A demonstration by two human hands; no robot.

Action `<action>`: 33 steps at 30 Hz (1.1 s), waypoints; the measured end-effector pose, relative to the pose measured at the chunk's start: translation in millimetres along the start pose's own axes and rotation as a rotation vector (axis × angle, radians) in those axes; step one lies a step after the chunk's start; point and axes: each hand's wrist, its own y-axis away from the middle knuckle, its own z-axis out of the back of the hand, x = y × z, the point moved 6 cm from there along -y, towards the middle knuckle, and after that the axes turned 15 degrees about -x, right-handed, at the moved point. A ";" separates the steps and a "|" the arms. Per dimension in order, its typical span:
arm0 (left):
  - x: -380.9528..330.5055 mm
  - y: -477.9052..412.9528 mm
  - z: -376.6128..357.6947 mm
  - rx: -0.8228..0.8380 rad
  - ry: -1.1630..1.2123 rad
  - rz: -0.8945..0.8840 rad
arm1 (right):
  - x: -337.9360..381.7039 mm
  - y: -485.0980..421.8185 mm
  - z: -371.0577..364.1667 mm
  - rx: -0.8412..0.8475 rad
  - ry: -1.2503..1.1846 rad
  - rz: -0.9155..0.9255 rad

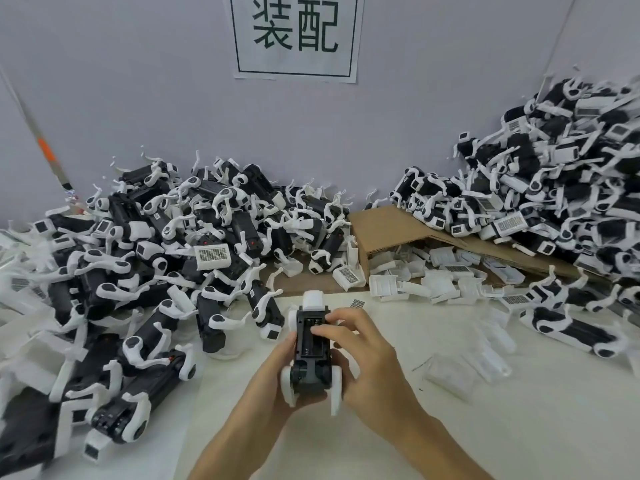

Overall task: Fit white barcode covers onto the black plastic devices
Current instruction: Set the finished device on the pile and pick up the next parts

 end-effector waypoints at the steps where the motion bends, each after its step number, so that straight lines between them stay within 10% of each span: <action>1: -0.2 1.1 0.8 -0.002 0.003 0.004 | -1.4 -0.2 0.3 0.019 -0.003 -0.012; 12: -5.8 11.7 -4.2 -0.068 -0.201 -0.144 | -47.7 1.8 5.7 0.078 0.027 -0.346; 21: -13.7 18.2 -4.2 -0.069 -0.142 -0.183 | -91.9 25.8 -12.9 0.595 0.565 -0.363; 28: -14.5 16.2 4.3 -0.125 -0.081 -0.175 | -79.7 16.8 -10.2 0.491 0.507 -0.306; 33: -16.7 12.5 11.7 -0.188 -0.049 -0.182 | -60.7 0.9 -1.1 0.143 -0.072 -0.540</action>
